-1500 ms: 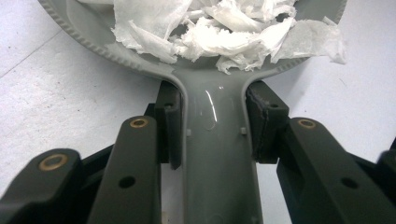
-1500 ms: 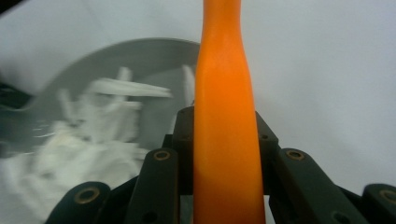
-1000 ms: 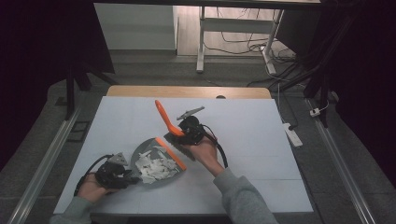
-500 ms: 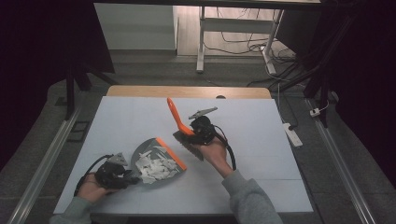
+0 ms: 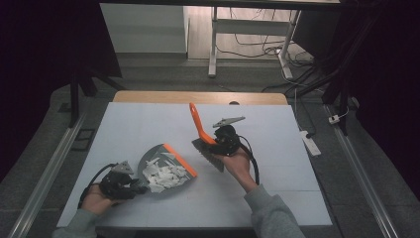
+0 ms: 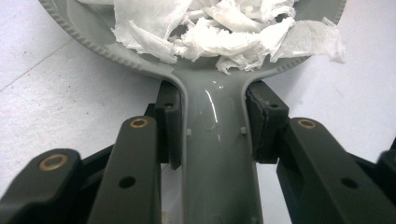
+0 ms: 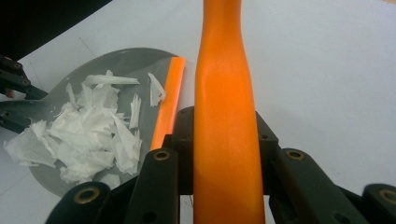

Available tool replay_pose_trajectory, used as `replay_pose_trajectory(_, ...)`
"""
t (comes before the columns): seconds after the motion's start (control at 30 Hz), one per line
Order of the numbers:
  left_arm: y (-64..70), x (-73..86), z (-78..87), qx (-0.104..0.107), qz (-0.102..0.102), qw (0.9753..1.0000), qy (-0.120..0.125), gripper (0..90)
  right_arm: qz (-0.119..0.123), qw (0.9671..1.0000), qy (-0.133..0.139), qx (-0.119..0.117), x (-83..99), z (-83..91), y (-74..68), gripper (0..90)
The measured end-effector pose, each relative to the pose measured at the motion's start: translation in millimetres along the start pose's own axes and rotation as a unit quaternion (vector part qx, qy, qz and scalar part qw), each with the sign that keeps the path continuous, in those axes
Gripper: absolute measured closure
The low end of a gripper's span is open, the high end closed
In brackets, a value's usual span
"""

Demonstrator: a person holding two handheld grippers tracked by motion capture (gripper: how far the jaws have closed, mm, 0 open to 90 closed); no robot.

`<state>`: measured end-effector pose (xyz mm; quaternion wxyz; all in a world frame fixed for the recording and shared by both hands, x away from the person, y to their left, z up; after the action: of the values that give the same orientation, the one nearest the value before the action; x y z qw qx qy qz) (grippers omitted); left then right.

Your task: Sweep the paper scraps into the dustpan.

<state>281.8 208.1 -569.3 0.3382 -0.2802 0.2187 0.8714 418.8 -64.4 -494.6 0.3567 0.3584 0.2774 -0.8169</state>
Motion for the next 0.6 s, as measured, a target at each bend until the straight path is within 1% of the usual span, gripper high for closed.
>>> replay_pose_trajectory(0.2, 0.0, -0.4, 1.8, -0.005, 0.002, 1.0, 0.008, 61.9, -0.005, 0.9999, 0.011, -0.001, 4.0, 9.9, 4.0, 70.4)
replay_pose_trajectory(0.37, -1.9, -0.7, 4.2, -0.007, 0.008, 0.9998, 0.016, 61.9, -0.009, 0.9998, 0.018, 0.002, 9.7, 19.3, 9.3, 70.4)
replay_pose_trajectory(0.6, -3.0, -1.7, 7.5, -0.015, 0.018, 0.9993, 0.028, 61.9, -0.013, 0.9996, 0.025, 0.008, 18.5, 33.5, 18.6, 70.3)
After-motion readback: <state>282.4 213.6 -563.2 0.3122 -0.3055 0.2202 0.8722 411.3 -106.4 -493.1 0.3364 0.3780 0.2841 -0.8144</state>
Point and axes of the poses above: each handheld gripper's, and its own axes: z roughly backward along the jaws, x roughly out of its underside, y roughly to its right, the point moved 6 cm from there along -z, roughly forward along the jaws, and after that the axes turned 5 degrees about y, right-handed, at the moved point
